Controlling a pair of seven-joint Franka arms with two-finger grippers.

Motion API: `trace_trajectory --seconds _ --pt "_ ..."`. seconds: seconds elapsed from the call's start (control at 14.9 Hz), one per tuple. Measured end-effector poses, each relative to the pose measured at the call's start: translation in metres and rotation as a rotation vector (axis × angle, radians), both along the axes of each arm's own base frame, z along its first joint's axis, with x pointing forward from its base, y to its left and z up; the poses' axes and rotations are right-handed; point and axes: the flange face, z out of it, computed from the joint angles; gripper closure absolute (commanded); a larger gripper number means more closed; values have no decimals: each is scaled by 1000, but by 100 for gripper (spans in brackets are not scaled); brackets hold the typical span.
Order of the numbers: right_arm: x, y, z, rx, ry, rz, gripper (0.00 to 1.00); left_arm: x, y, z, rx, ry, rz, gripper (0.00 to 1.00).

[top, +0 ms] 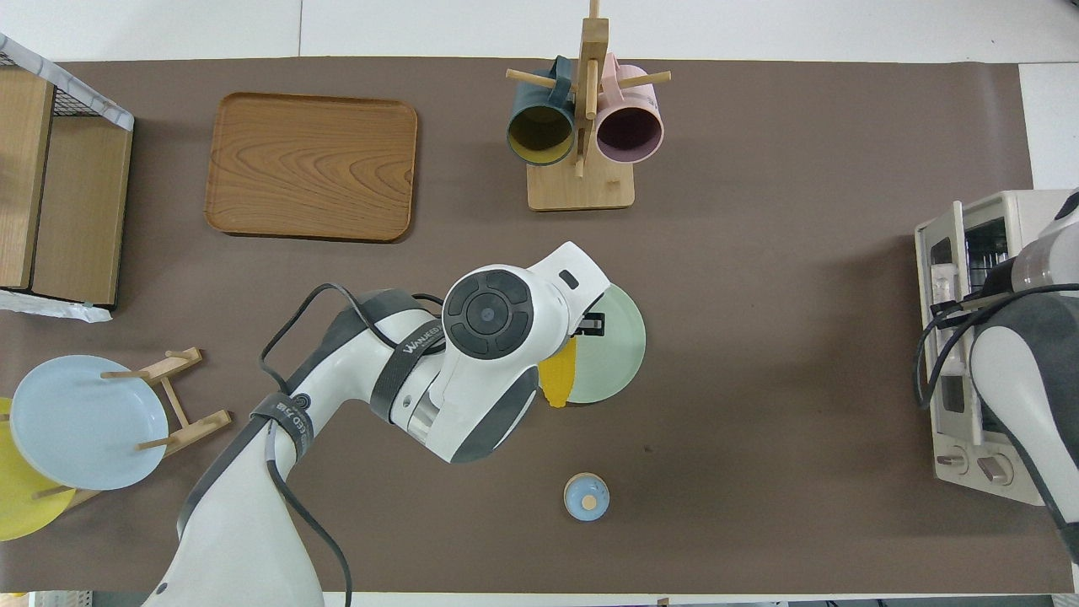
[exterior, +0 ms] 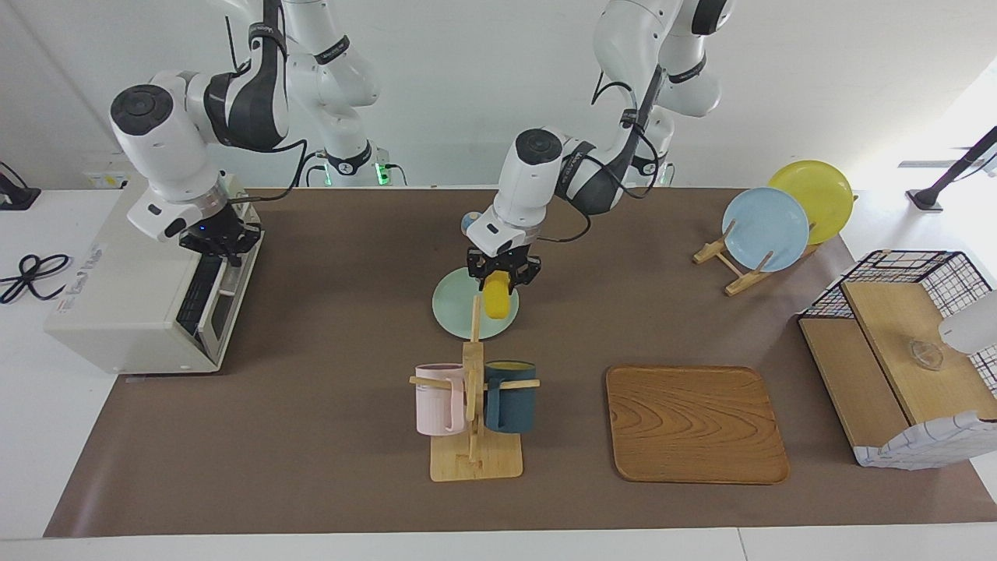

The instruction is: Put corn in oven

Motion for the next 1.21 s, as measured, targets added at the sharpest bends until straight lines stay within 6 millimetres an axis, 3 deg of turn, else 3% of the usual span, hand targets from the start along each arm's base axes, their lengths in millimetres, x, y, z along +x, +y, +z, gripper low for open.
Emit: trace_trajectory --seconds 0.2,0.74,0.81,0.87,0.94,1.01,1.21 --pt "0 18 -15 26 -9 -7 100 1 -6 -17 -5 -6 -2 100" --pt "3 56 -66 43 -15 -6 100 4 -9 -33 -19 -22 2 100" --pt "4 60 -75 44 -20 -5 100 4 -9 -35 -18 -21 2 93" --pt "3 64 -85 46 -30 -5 100 4 -9 -36 -17 -20 2 64" --pt "1 68 -95 47 -42 -9 100 4 -9 -37 -16 -20 2 18" --pt "0 71 -104 48 -52 -8 100 4 -9 -37 -16 -19 2 0" --pt "-2 74 -119 48 -60 -13 100 5 -8 -38 -15 -20 5 0"
